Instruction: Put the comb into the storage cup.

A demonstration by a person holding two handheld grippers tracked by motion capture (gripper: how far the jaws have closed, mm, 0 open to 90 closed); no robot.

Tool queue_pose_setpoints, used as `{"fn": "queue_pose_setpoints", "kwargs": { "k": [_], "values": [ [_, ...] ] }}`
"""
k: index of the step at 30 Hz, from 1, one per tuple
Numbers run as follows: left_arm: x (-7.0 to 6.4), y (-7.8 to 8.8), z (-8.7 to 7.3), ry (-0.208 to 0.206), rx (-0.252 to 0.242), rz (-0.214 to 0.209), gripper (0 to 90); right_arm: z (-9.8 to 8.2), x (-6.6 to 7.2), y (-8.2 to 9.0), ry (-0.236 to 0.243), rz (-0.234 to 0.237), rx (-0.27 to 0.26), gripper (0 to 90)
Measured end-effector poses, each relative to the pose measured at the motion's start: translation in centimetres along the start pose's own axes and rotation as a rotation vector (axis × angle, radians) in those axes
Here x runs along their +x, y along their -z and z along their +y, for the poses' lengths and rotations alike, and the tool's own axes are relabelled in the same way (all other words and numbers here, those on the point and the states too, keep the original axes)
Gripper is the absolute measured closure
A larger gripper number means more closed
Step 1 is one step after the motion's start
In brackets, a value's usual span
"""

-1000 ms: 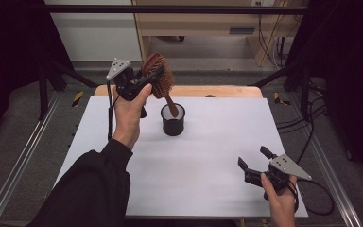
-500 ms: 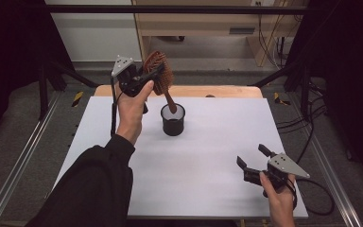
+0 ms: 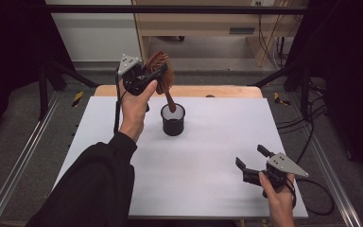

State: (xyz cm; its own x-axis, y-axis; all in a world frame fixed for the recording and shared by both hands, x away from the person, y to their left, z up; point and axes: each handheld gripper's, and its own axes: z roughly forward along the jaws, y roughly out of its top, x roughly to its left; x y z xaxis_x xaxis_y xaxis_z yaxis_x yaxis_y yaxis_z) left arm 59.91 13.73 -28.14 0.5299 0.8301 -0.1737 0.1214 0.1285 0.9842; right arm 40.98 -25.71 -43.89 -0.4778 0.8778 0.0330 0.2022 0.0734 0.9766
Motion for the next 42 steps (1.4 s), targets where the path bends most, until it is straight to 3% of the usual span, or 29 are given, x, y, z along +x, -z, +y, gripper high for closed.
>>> {"fn": "queue_pose_setpoints", "kwargs": {
  "k": [16,30,31,42],
  "values": [
    [0.01,-0.34,-0.27,-0.005,0.003,0.005,50.5,-0.02,-0.08,0.09,-0.011,0.012,-0.002,5.1],
    [-0.29,-0.76,-0.66,-0.045,0.016,0.009,50.4,-0.02,-0.06,0.19,0.000,0.024,-0.007,3.6],
    [-0.32,-0.79,-0.69,-0.048,0.018,0.009,50.4,0.02,0.04,0.23,-0.017,0.026,-0.003,3.6],
    [-0.39,-0.95,-0.96,-0.066,0.027,0.013,50.3,-0.04,-0.01,0.18,0.004,0.023,-0.009,3.5]
  ]
}}
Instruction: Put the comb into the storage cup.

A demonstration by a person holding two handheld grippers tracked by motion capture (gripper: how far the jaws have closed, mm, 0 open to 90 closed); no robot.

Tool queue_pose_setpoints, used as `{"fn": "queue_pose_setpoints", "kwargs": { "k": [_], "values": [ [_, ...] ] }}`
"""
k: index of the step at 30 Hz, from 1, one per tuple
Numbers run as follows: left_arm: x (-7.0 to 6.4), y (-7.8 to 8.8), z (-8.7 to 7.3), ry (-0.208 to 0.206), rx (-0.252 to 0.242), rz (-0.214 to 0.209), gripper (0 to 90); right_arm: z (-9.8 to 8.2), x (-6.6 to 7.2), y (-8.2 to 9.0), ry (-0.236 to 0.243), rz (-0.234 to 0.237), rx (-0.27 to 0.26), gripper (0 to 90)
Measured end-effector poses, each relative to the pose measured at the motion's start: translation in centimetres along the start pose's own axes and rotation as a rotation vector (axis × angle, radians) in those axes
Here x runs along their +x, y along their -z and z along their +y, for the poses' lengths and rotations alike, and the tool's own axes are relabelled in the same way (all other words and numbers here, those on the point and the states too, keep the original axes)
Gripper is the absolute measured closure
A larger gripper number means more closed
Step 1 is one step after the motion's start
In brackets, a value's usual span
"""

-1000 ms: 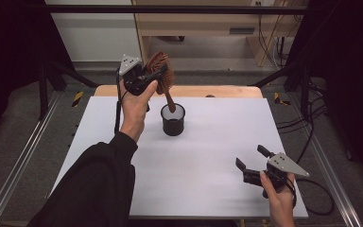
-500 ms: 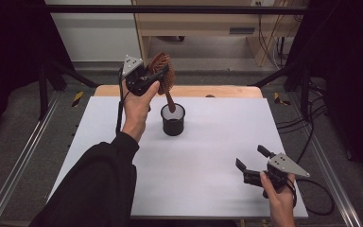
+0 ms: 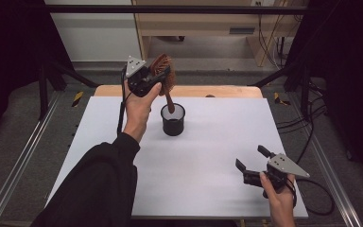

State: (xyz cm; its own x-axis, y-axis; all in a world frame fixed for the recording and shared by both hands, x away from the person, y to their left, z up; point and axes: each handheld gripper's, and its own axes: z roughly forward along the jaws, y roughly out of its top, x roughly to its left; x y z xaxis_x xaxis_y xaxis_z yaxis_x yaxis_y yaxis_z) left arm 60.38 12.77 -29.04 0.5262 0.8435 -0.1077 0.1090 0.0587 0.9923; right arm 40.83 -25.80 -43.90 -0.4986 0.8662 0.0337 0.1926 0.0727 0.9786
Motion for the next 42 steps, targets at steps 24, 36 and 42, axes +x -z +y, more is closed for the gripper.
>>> {"fn": "queue_pose_setpoints", "kwargs": {
  "k": [24,36,42],
  "values": [
    [0.0,-0.2,-0.9,-0.001,0.013,0.001,50.2,0.0,0.0,0.0,0.003,-0.001,-0.001,3.2],
    [-0.3,-0.3,-1.4,0.007,0.015,-0.003,50.1,0.0,0.0,0.0,0.004,0.001,-0.001,3.1],
    [-0.7,-0.2,-1.9,0.008,0.017,-0.012,50.1,0.0,0.1,0.0,0.004,0.001,-0.001,3.1]
  ]
}}
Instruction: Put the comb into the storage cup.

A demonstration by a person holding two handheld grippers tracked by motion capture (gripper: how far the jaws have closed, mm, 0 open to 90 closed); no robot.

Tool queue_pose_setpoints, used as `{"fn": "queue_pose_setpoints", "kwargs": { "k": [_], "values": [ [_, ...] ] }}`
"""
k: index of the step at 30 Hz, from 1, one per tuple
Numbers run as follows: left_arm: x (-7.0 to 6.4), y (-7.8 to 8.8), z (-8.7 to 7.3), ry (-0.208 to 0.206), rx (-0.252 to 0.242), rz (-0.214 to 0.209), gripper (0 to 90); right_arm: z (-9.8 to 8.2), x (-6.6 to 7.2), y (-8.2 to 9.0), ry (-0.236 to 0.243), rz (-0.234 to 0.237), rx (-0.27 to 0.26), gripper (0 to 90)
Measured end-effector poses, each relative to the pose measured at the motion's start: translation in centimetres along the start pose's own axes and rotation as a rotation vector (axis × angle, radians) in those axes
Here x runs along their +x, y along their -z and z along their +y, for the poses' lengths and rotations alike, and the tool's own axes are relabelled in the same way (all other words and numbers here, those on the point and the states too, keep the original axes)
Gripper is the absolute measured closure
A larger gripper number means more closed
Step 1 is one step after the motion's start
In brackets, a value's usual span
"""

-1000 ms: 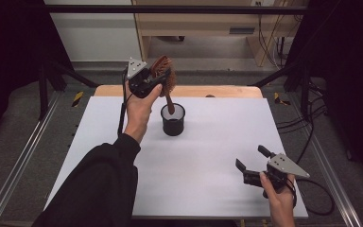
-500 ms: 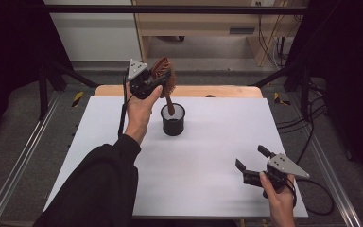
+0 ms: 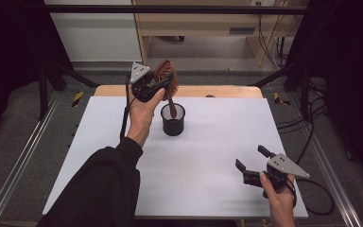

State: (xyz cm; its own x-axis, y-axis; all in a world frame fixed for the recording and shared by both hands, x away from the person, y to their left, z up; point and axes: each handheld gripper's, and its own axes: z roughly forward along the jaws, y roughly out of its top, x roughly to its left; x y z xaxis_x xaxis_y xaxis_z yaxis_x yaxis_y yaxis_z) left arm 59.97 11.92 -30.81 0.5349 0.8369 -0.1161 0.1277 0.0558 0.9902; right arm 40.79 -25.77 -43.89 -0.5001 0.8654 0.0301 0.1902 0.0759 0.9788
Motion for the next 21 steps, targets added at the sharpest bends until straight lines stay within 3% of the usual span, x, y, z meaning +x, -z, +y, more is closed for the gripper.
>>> {"fn": "queue_pose_setpoints", "kwargs": {
  "k": [21],
  "values": [
    [-0.7,-0.4,-2.7,0.050,0.019,-0.013,50.0,0.0,0.0,0.0,0.000,0.006,0.004,3.1]
  ]
}}
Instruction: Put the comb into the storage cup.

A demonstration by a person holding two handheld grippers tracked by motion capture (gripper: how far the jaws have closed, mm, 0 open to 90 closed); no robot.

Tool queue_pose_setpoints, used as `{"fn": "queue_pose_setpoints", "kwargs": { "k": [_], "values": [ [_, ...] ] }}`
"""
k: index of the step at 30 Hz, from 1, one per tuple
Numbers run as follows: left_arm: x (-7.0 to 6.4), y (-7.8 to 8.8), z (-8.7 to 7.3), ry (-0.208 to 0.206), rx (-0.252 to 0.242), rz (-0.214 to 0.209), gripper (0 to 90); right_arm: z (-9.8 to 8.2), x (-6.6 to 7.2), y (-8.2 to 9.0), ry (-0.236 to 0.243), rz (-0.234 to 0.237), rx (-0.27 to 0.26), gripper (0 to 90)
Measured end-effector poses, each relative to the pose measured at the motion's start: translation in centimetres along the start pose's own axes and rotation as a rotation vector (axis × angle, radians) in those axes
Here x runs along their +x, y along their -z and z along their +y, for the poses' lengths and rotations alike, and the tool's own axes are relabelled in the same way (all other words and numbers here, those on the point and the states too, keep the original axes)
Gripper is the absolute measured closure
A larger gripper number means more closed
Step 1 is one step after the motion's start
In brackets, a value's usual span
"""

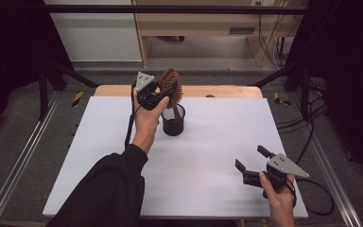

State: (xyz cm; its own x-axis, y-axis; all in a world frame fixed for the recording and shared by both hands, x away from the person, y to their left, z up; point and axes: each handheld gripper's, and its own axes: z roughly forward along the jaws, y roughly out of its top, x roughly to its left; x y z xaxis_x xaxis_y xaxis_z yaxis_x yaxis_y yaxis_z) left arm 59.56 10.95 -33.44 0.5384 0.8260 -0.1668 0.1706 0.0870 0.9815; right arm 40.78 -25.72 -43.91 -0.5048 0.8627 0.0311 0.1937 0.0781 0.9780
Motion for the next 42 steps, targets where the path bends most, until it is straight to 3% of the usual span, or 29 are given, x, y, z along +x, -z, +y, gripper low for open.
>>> {"fn": "queue_pose_setpoints", "kwargs": {
  "k": [24,42],
  "values": [
    [0.1,-0.4,-1.7,0.026,0.007,0.001,49.8,0.0,0.0,-0.1,-0.001,0.005,0.003,3.1],
    [0.6,-0.3,-2.2,0.018,0.009,-0.002,49.3,-0.1,0.1,-0.1,0.007,0.009,0.006,2.9]
  ]
}}
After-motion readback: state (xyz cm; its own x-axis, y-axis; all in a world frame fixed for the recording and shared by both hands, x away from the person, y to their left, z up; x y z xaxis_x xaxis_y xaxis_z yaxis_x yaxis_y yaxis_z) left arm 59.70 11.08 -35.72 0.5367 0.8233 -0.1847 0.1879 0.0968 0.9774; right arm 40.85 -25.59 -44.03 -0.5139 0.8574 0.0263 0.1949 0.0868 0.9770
